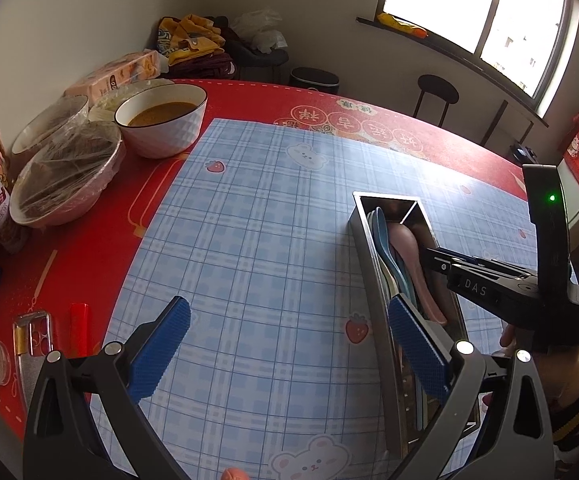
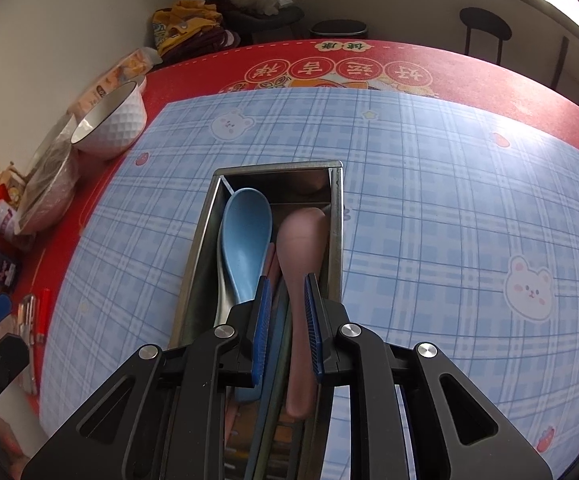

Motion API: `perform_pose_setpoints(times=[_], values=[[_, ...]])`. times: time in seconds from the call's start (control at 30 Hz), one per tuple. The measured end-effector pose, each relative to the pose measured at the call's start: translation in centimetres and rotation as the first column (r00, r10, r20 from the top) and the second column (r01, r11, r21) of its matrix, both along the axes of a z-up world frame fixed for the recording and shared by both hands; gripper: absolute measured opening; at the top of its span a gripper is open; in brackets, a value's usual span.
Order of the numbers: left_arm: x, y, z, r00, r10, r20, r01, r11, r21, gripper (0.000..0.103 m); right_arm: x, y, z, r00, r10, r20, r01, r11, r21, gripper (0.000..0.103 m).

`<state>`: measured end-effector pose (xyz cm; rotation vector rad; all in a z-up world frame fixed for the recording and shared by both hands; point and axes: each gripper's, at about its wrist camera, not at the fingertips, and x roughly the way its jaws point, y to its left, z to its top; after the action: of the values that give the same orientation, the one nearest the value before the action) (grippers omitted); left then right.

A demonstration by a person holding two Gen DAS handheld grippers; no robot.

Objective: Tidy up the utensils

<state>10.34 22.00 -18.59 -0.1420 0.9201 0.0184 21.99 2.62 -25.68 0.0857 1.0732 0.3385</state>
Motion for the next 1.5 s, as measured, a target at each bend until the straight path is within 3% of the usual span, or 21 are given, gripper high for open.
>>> perform_pose_setpoints(times=[0.23,0.3,0.33,0.4,0.47,0.6,0.67,1.03,1.27,1.5], values=[[0.0,-1.9,2.6,0.998,-0.037,0.049,0.038,0.999,-0.005,0.097,-1.4,-2.4,3.4,1.000,-0.004,0.028,0.003,0.999,0.032,0.022],[0.1,-2.8,3.8,0.996,-0.054,0.073,0.054,0.999,0.000,0.097,-2.0,-3.9,5.1,0.999,-0.013,0.043,0.011,0.999,0.045,0.041],[0.1,-3.3,4.5,0.994,-0.060,0.086,0.059,0.998,0.005,0.097,-2.5,-4.7,6.1,0.998,-0.020,0.066,0.017,0.998,0.053,0.055],[0.0,-4.3,5.9,0.991,-0.070,0.114,0.068,0.998,0.016,0.097,-3.3,-6.2,8.1,0.995,-0.018,0.103,0.011,0.998,0.063,0.057],[-0.2,-5.2,7.4,0.987,-0.077,0.144,0.075,0.997,0.018,0.097,-4.1,-7.9,9.9,0.991,-0.023,0.134,0.015,0.998,0.063,0.067],[-1.0,-7.2,10.6,0.974,-0.097,0.204,0.093,0.995,0.026,0.097,-5.8,-11.3,13.1,0.986,-0.042,0.162,0.025,0.994,0.106,0.074],[-1.5,-8.2,12.1,0.966,-0.101,0.237,0.096,0.995,0.034,0.097,-6.7,-12.8,14.9,0.977,-0.059,0.207,0.038,0.994,0.107,0.086],[-4.7,-13.0,18.0,0.920,-0.152,0.362,0.124,0.987,0.099,0.097,-12.5,-18.7,22.3,0.908,-0.137,0.395,0.094,0.988,0.126,0.086],[-6.3,-14.5,19.5,0.891,-0.157,0.425,0.111,0.985,0.131,0.097,-14.9,-20.5,23.5,0.878,-0.175,0.447,0.128,0.983,0.134,0.086],[-6.2,-15.1,19.2,0.892,-0.155,0.424,0.108,0.985,0.132,0.097,-15.8,-21.4,23.6,0.864,-0.197,0.463,0.154,0.980,0.130,0.086]])
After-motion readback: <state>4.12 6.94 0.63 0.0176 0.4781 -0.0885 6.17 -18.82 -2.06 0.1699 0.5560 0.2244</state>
